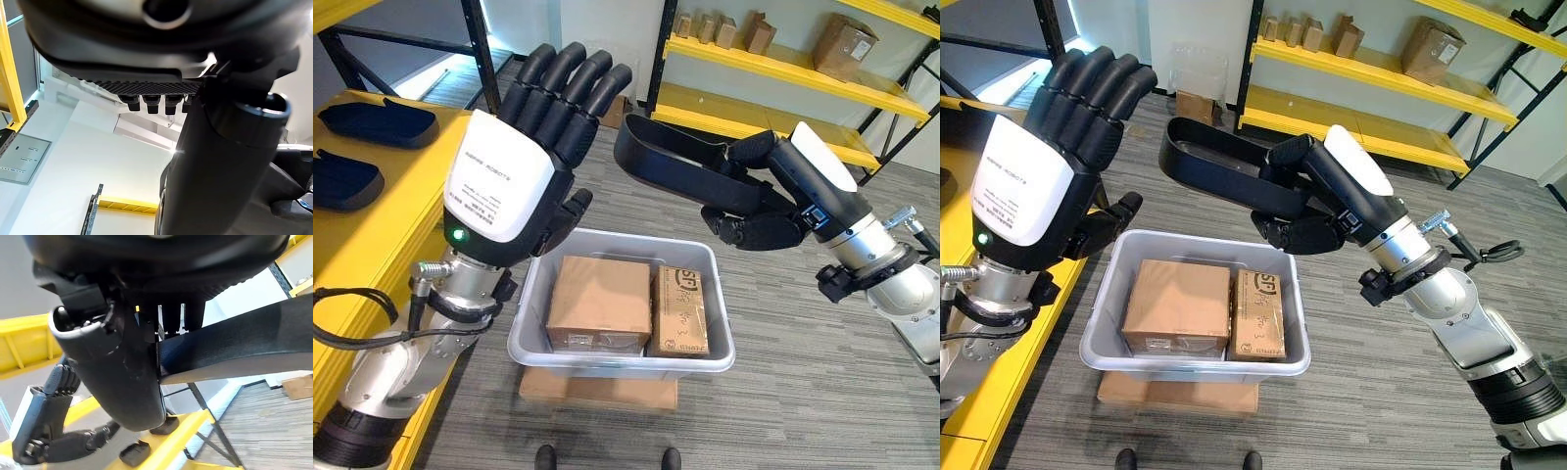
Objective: Move parts from the plastic box to the shelf.
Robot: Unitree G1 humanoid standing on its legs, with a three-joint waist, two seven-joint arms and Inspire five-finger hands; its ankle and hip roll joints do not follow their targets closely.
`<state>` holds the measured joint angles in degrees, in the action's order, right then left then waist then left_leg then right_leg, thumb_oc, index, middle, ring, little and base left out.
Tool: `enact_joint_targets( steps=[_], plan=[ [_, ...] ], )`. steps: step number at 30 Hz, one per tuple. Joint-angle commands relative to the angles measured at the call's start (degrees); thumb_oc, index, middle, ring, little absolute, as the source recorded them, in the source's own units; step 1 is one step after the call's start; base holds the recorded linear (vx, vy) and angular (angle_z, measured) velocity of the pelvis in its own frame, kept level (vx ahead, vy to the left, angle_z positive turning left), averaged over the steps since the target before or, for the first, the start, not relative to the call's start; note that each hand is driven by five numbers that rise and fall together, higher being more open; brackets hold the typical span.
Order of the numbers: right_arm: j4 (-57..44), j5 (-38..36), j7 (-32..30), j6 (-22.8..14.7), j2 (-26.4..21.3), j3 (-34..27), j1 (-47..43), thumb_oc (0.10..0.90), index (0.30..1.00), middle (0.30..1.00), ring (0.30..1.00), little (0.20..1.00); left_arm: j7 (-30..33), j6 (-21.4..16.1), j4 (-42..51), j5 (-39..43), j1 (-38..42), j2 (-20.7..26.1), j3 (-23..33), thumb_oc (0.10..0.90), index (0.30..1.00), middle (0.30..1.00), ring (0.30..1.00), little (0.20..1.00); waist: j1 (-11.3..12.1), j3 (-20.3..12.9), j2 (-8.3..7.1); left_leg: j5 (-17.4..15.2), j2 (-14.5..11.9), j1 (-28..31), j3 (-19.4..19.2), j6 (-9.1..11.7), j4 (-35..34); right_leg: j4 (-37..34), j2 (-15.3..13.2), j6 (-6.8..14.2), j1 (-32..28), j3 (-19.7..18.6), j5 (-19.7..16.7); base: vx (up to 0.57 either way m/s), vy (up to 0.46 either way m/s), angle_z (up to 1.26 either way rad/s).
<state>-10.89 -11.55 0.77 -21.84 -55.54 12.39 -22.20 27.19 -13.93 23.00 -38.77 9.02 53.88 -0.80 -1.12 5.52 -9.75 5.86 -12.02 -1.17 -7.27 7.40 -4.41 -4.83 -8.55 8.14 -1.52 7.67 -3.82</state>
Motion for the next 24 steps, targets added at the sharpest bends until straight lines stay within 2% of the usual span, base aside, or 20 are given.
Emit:
enact_joint_targets(
  steps=[1, 11, 24],
  plan=[
    [-2.7, -7.4, -3.3, -5.2, 0.8, -6.8, -3.7, 0.4, 0.3, 0.3, 0.3, 0.3, 4.8, -0.3, 3.6, 2.8, 4.1, 4.3, 1.9, 0.9, 1.0, 1.0, 1.0, 1.0, 0.7, -7.2, -1.71, -2.9, -4.2, 0.9, 1.1, 0.6, -0.6, 3.8, -1.6, 3.3, -3.7, -0.1, 6.6, 0.0, 0.0, 0.0],
    [-4.2, -10.1, 0.5, -5.6, 1.2, -5.1, -4.5, 0.4, 0.3, 0.3, 0.3, 0.3, 3.8, -1.1, 5.0, 3.2, 6.6, 4.6, 0.7, 0.9, 1.0, 1.0, 1.0, 1.0, 1.0, -7.1, -1.41, -2.8, -4.1, 0.8, 1.4, 0.7, -0.6, 4.0, -1.6, 3.2, -3.8, 0.3, 6.9, 0.0, 0.0, 0.0],
    [-4.6, -15.9, 4.6, -4.8, 5.9, -5.9, -4.5, 0.4, 0.3, 0.3, 0.3, 0.3, 1.9, -1.9, 2.7, 3.5, 6.1, 3.0, 0.2, 0.9, 1.0, 1.0, 1.0, 1.0, 1.2, -7.1, -0.49, -3.0, -3.7, 1.0, 1.6, 0.4, -0.6, 3.7, -1.8, 3.0, -4.2, 0.6, 6.9, 0.0, 0.0, 0.0]
  ],
)
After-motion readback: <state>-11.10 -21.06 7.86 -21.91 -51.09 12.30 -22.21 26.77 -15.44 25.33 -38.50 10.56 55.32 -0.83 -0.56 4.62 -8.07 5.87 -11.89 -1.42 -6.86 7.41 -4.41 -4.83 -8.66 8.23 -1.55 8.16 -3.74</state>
